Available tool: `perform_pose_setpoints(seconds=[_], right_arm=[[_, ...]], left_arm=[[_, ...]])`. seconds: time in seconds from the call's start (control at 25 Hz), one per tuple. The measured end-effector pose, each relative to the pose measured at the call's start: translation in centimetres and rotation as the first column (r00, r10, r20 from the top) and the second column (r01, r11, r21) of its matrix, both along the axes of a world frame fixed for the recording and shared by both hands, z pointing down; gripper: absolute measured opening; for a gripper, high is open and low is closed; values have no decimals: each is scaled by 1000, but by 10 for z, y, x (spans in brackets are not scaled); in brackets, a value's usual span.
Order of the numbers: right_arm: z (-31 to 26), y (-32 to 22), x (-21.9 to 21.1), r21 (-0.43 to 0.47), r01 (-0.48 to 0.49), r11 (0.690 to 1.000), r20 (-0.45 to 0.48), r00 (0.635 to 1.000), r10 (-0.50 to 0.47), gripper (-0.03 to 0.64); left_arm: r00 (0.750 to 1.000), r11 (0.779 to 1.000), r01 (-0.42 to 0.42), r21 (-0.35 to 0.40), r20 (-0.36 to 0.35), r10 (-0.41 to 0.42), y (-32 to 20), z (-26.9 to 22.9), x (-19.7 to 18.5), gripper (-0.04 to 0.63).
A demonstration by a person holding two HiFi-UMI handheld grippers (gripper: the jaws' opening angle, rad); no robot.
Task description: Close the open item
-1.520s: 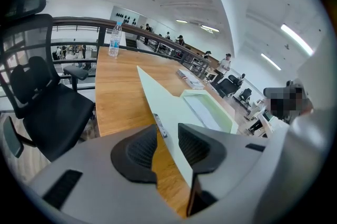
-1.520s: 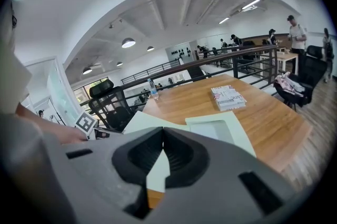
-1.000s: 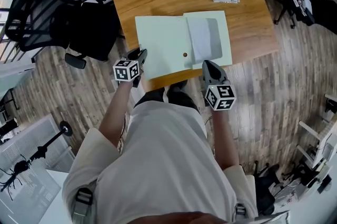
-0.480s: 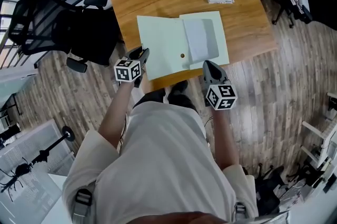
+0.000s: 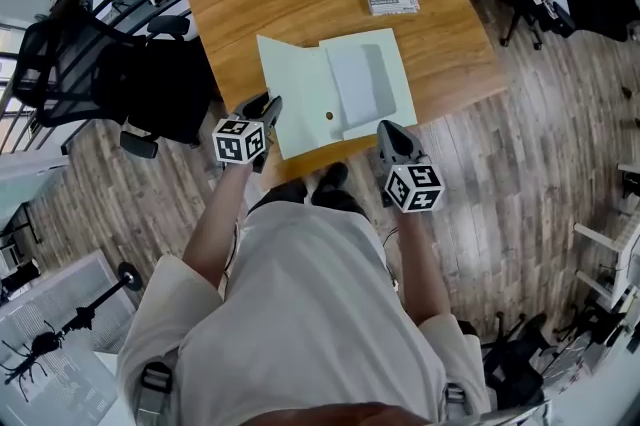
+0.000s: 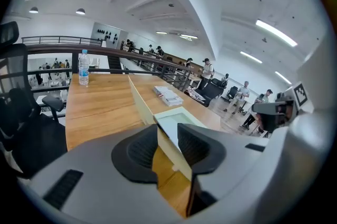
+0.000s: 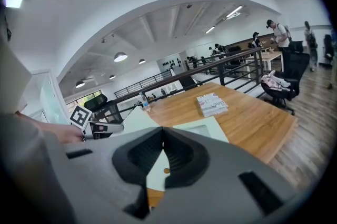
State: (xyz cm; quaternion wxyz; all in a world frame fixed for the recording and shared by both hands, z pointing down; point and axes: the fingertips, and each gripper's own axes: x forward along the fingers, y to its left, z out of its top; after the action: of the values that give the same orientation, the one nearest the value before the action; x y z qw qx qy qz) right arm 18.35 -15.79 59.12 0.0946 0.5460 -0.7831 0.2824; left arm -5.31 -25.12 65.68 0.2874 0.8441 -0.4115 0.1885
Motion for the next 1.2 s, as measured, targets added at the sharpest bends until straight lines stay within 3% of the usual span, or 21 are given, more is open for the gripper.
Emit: perform_pose_setpoints(seconds=[0.68,1.2], right_arm=[[-8,14,64,5,-77,997,-36,996,77,3],[4,24,108,-17,-161,987,-45,986,160,3]], left_arm=[[990,993,-102,58,-90,107,-14,-34,104,141],[973,977,-203,58,-95,208,-25,-31,178,178]])
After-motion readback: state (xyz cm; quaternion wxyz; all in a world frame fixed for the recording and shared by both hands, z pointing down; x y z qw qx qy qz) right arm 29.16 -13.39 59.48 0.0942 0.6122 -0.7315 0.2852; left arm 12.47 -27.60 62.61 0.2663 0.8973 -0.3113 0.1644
